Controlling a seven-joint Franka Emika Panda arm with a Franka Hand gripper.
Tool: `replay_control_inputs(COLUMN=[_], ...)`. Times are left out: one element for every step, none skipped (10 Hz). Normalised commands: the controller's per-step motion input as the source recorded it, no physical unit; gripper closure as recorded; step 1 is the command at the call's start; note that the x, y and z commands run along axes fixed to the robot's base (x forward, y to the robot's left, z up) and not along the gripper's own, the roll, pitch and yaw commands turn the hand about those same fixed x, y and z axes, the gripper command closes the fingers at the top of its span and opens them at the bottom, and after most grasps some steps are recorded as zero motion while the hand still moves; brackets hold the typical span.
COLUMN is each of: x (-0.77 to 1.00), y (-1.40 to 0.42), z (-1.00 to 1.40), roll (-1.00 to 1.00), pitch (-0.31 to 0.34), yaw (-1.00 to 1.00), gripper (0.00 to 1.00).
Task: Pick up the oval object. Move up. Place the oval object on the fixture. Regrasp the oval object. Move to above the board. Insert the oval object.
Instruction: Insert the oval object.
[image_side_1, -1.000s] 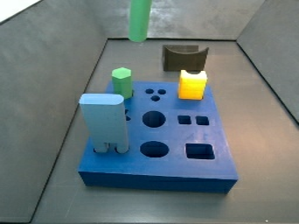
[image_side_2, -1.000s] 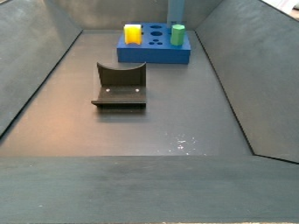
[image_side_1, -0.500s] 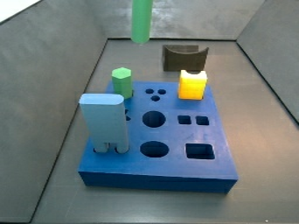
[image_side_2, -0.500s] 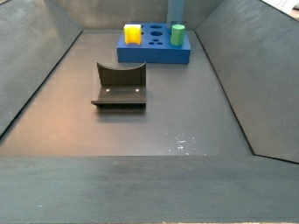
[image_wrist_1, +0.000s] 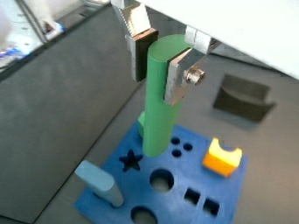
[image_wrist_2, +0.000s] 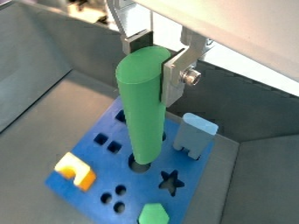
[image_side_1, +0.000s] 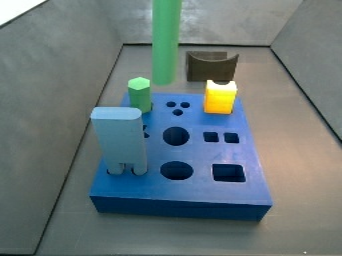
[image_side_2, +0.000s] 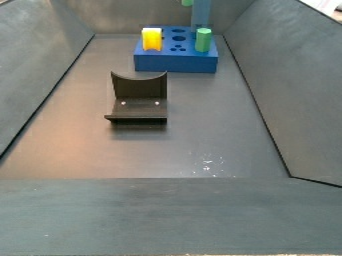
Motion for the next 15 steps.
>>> replay_control_inputs(x=[0.0,0.0,0.0,0.0,0.0,0.0,0.0,0.0,0.0,0.0,0.0,0.0,0.0,0.0,0.0], y=[-0.33,-0.26,-0.22,-0.21,-0.2,-0.2,-0.2,-0.15,-0.11,-0.08,-0.08,-0.08,-0.08,-0.08,-0.08], z=[-0.17,-0.19,-0.2,-0.21,-0.22,-0.22,-0.22,-0.23,-0.23,-0.21,-0.22,-0.23,-0.23,-0.23,-0.29], roll=[-0.15,-0.11,-0.1,-0.1,-0.1,-0.1,-0.1,-0.11,-0.11,-0.12,-0.12,-0.12,-0.12,-0.12,-0.11], pitch=[-0.113,-0.096,-0.096,-0.107,-0.113,-0.109,-0.109,-0.129,-0.141,-0.141,-0.149,-0.154,-0.154,-0.156,-0.191], yaw=[-0.65,-0.78,-0.83,-0.85,-0.85,-0.85,-0.85,-0.89,-0.93,-0.94,-0.94,-0.95,-0.95,-0.95,-0.96], gripper=[1.0,1.0,1.0,1.0,1.0,1.0,1.0,1.0,1.0,1.0,1.0,1.0,1.0,1.0,1.0])
